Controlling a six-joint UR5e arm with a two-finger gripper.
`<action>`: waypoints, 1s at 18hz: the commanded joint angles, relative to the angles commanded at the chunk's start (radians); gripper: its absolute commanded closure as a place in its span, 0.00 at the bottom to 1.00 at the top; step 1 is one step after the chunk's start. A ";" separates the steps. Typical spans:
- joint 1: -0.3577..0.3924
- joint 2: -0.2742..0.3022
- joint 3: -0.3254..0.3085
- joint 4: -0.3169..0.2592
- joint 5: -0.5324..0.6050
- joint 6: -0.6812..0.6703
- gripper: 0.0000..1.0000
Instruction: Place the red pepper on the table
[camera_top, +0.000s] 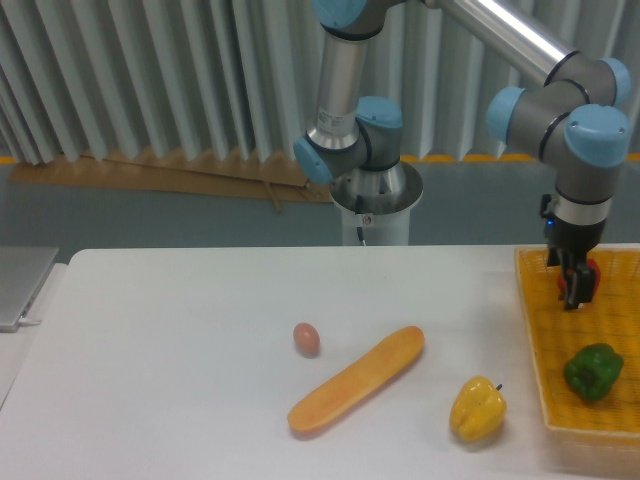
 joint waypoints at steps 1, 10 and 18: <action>0.014 -0.002 0.002 0.002 -0.008 -0.014 0.00; 0.025 -0.014 0.003 0.025 0.007 -0.151 0.00; 0.043 -0.026 -0.006 0.063 -0.003 -0.409 0.00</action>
